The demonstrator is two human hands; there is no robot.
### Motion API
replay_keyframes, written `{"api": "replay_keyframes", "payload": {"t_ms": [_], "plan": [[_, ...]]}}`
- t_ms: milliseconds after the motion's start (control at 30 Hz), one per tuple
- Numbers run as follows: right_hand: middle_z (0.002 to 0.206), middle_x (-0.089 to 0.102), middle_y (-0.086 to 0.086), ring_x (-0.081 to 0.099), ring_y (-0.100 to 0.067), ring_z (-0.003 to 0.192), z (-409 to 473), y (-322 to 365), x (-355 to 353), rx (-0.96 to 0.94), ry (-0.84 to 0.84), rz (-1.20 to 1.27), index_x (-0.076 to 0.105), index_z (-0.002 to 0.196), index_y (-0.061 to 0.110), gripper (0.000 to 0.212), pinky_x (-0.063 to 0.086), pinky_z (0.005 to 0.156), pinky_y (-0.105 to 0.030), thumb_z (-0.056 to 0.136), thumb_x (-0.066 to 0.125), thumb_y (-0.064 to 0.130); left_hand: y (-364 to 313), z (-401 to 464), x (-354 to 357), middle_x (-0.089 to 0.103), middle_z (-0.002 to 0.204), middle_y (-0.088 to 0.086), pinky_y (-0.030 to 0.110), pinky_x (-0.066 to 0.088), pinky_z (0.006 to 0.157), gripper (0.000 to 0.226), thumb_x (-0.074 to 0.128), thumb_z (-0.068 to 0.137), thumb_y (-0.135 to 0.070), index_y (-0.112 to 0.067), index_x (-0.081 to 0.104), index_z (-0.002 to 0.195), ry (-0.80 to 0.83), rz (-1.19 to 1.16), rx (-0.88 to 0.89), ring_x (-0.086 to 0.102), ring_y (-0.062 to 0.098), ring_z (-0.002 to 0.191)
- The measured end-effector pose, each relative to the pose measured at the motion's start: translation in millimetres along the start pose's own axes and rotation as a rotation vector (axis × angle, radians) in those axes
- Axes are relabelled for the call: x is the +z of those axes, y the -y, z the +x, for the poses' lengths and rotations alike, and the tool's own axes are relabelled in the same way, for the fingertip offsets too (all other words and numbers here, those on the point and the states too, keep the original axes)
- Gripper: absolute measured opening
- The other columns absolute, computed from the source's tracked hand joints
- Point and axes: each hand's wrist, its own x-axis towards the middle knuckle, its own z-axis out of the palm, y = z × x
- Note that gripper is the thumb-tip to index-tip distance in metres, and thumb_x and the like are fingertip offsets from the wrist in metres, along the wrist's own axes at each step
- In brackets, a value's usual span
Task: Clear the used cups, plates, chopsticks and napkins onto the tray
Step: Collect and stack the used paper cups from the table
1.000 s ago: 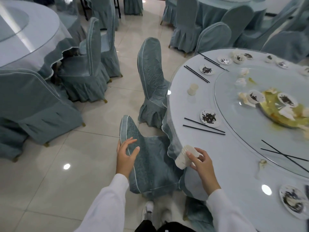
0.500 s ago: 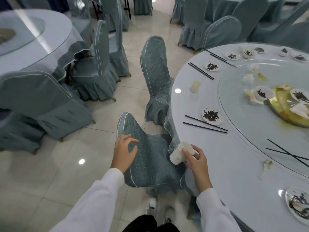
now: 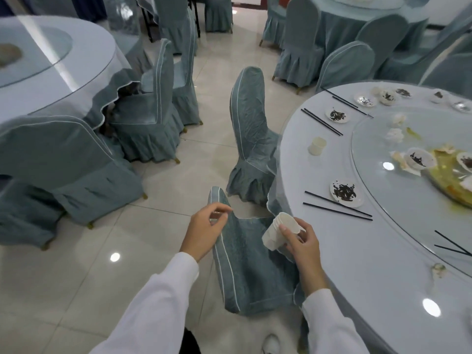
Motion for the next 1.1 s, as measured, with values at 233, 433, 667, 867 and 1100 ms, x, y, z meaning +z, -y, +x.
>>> {"api": "replay_keyframes", "payload": {"t_ms": [233, 433, 667, 867, 1100], "plan": [[0.113, 0.076, 0.01, 0.073, -0.012, 0.107, 4, 27, 105, -0.094, -0.126, 0.009, 0.07, 0.118, 0.04, 0.045, 0.061, 0.086, -0.032, 0.077, 0.089, 0.042, 42, 55, -92, 0.076, 0.099, -0.019, 0.025, 0.056, 0.088, 0.027, 0.065, 0.1, -0.018, -0.043, 0.073, 0.097, 0.148, -0.056, -0.001, 0.07, 0.008, 0.098], [0.121, 0.074, 0.008, 0.071, -0.02, 0.117, 25, 53, 179, -0.142, -0.179, -0.001, 0.068, 0.122, 0.042, 0.062, 0.06, 0.099, -0.048, 0.068, 0.096, 0.056, 72, 91, -162, 0.076, 0.097, -0.018, 0.031, 0.059, 0.09, 0.017, 0.067, 0.099, -0.023, -0.038, 0.074, 0.097, 0.157, -0.091, -0.048, 0.071, 0.011, 0.097], [0.121, 0.073, 0.014, 0.072, -0.009, 0.11, 56, 63, 223, -0.162, -0.202, -0.032, 0.066, 0.124, 0.043, 0.058, 0.06, 0.099, -0.051, 0.074, 0.094, 0.051, 77, 151, -183, 0.076, 0.101, -0.012, 0.027, 0.058, 0.09, 0.014, 0.067, 0.1, -0.022, -0.033, 0.074, 0.101, 0.196, -0.098, -0.065, 0.071, 0.011, 0.098], [0.122, 0.074, 0.009, 0.072, -0.01, 0.111, 115, 63, 247, -0.134, -0.224, -0.012, 0.066, 0.128, 0.034, 0.052, 0.06, 0.096, -0.044, 0.082, 0.09, 0.038, 75, 228, -168, 0.075, 0.104, -0.014, 0.014, 0.052, 0.084, 0.014, 0.066, 0.101, -0.022, -0.035, 0.073, 0.102, 0.301, -0.049, -0.07, 0.069, 0.005, 0.099], [0.118, 0.074, 0.017, 0.072, -0.008, 0.11, 200, 76, 269, -0.049, -0.305, 0.13, 0.071, 0.121, 0.041, 0.061, 0.062, 0.088, -0.036, 0.065, 0.09, 0.057, 42, 338, -142, 0.073, 0.096, -0.024, 0.011, 0.051, 0.082, 0.021, 0.069, 0.097, -0.017, -0.038, 0.073, 0.097, 0.398, 0.029, 0.002, 0.067, 0.0, 0.089]]}}
